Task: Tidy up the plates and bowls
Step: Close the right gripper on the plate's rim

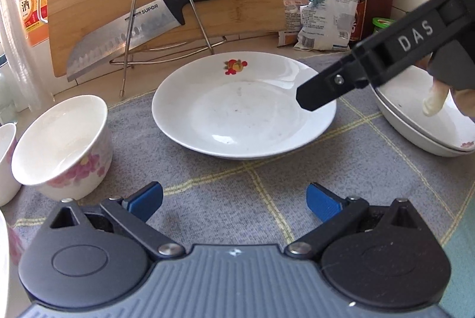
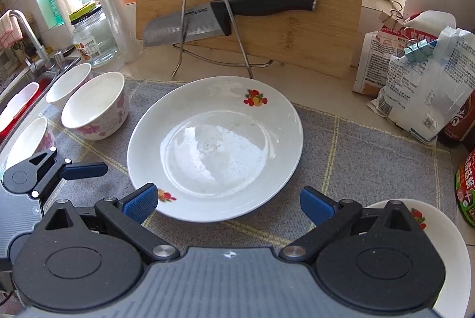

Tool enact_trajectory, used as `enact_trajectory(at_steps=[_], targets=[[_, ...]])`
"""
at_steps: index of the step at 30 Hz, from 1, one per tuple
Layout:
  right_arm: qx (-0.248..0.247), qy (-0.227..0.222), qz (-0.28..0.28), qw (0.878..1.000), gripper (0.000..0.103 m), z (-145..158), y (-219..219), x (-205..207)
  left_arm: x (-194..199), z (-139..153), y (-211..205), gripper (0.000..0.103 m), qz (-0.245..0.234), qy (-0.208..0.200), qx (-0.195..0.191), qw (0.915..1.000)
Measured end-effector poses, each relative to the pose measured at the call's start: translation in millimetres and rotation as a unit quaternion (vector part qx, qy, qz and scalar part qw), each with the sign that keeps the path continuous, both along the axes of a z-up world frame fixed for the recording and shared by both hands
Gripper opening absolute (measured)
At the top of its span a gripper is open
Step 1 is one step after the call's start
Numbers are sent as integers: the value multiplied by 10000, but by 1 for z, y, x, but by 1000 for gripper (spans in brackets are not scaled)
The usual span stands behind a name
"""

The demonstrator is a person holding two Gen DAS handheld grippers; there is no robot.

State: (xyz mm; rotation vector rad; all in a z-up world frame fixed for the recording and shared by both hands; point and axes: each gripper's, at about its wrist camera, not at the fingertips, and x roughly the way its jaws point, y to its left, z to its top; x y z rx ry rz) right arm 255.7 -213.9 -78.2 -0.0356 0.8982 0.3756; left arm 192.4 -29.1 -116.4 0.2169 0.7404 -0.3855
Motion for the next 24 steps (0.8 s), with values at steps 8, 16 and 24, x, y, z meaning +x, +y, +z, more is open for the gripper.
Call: enact_trajectory(at_steps=[8, 16, 24], targets=[[493, 576, -114, 9971, 103, -12, -20, 54, 14, -8, -7, 102, -98, -34, -49, 9999], [663, 1075, 111, 9919, 103, -18, -20, 89, 26, -11, -3, 102, -233, 31, -214, 9995], [796, 1235, 420, 9883, 102, -27, -14, 114, 32, -13, -3, 103, -278, 1, -222, 9994]])
